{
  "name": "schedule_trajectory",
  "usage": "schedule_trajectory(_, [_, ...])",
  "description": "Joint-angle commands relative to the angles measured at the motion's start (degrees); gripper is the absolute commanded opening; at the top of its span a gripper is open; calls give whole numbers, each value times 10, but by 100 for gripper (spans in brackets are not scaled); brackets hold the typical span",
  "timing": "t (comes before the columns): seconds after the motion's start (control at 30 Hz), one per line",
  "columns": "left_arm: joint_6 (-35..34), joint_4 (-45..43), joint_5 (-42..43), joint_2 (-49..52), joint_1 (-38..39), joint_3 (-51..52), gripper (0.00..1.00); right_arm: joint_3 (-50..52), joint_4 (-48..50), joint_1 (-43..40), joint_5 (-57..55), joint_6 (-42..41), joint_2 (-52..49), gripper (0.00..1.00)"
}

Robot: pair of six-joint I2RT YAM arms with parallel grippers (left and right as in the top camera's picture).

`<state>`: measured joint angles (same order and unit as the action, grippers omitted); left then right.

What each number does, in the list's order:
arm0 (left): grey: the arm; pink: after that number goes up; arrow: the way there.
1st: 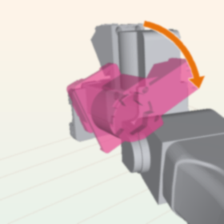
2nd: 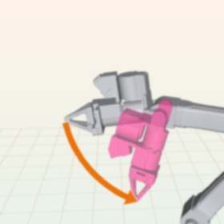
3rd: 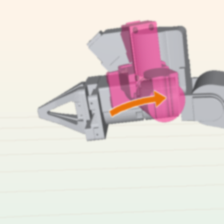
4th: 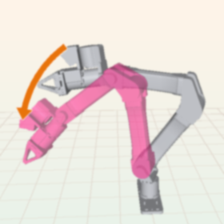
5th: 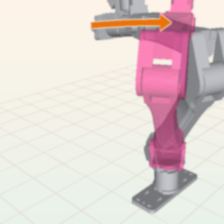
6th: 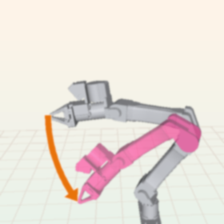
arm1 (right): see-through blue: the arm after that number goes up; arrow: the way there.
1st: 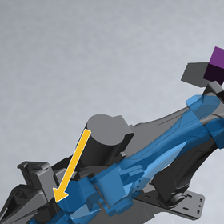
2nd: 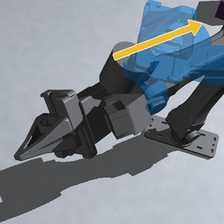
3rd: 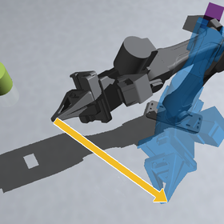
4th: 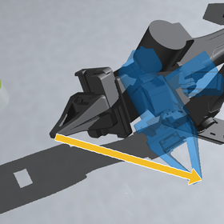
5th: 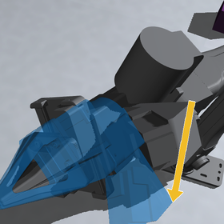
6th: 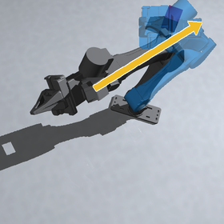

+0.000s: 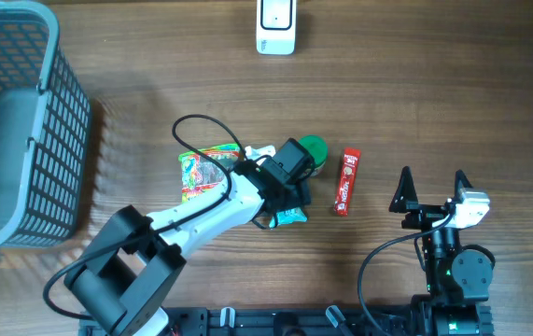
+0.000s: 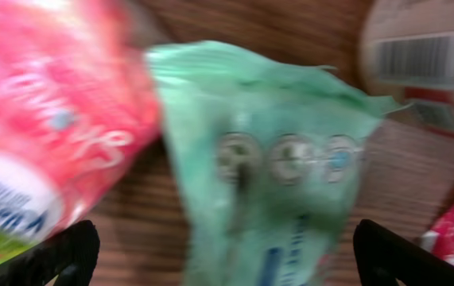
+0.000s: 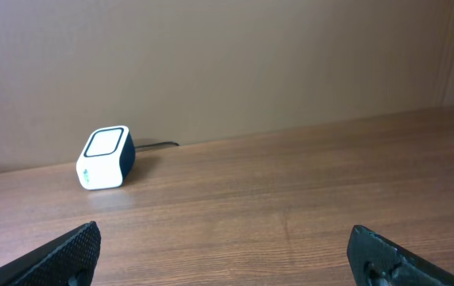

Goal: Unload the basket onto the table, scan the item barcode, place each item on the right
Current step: 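Carry the pale green pack and set it right of the red-white packet, then withdraw the left gripper to the left side near the basket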

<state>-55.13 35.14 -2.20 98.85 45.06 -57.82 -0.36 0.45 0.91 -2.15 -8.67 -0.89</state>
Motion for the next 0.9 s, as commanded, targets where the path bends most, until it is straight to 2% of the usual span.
schedule_trajectory(0.0, [22, 50, -95, -76, -7, -44, 100, 1, 2, -2, -3, 10, 5, 100])
schedule_trajectory(0.17, [23, 129, -215, -173, -10, -99, 100, 1, 2, -2, -3, 10, 5, 100])
schedule_trajectory(0.3, [41, 139, -308, -247, -9, -129, 100, 1, 2, -2, -3, 10, 5, 100])
schedule_trajectory(0.37, [72, 117, -373, -282, -9, -139, 100, 1, 2, -2, -3, 10, 5, 100])
schedule_trajectory(0.47, [159, 32, -459, -323, -10, -144, 100, 1, 2, -2, -3, 10, 5, 100])
schedule_trajectory(0.5, [229, -33, -478, -340, -16, -144, 100, 1, 2, -2, -3, 10, 5, 100])
schedule_trajectory(0.57, [332, -115, -478, -357, -27, -145, 100, 1, 2, -2, -3, 10, 5, 100])
schedule_trajectory(0.67, [412, -131, -478, -373, -32, -150, 100, 1, 2, -2, -3, 10, 5, 100])
schedule_trajectory(0.77, [393, -54, -472, -390, -32, -150, 100, 1, 2, -2, -3, 10, 5, 100])
schedule_trajectory(0.87, [366, 19, -424, -407, -32, -150, 100, 1, 2, -2, -3, 10, 5, 100])
